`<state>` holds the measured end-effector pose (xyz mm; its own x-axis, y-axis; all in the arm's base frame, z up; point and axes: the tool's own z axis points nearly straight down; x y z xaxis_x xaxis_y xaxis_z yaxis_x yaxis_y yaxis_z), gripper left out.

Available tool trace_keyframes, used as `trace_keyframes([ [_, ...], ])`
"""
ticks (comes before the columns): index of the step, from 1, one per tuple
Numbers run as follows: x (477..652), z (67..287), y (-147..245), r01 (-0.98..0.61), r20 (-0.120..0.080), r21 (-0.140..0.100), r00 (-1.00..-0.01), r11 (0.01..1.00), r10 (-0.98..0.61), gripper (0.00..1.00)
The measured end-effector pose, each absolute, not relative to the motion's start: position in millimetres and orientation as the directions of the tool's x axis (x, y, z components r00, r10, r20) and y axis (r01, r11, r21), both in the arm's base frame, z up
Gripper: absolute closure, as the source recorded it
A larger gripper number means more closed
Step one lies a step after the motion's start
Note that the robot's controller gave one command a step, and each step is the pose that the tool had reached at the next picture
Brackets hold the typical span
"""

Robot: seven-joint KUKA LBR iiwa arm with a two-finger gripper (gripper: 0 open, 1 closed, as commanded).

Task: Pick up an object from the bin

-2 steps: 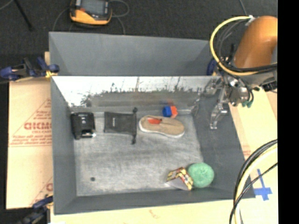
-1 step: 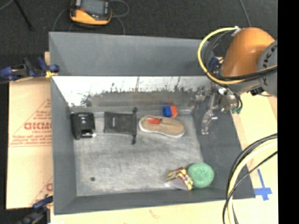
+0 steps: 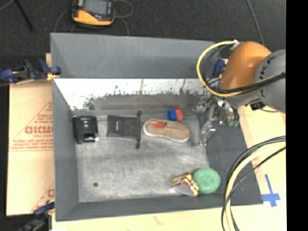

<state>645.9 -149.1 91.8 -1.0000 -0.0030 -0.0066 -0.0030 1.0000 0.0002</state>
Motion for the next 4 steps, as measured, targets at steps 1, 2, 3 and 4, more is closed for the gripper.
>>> trace_keyframes([
  [1,650.2,75,-98,0.009,-0.004,-0.002,-1.000,1.000,0.009,0.00],
  [2,622.4,74,-83,0.138,-0.014,0.000,-0.990,0.990,0.138,1.00],
  [3,622.4,74,-83,0.137,-0.014,-0.001,-0.990,0.991,0.137,1.00],
  [4,616.4,110,-82,0.128,0.004,-0.002,-0.992,0.992,0.128,1.00],
])
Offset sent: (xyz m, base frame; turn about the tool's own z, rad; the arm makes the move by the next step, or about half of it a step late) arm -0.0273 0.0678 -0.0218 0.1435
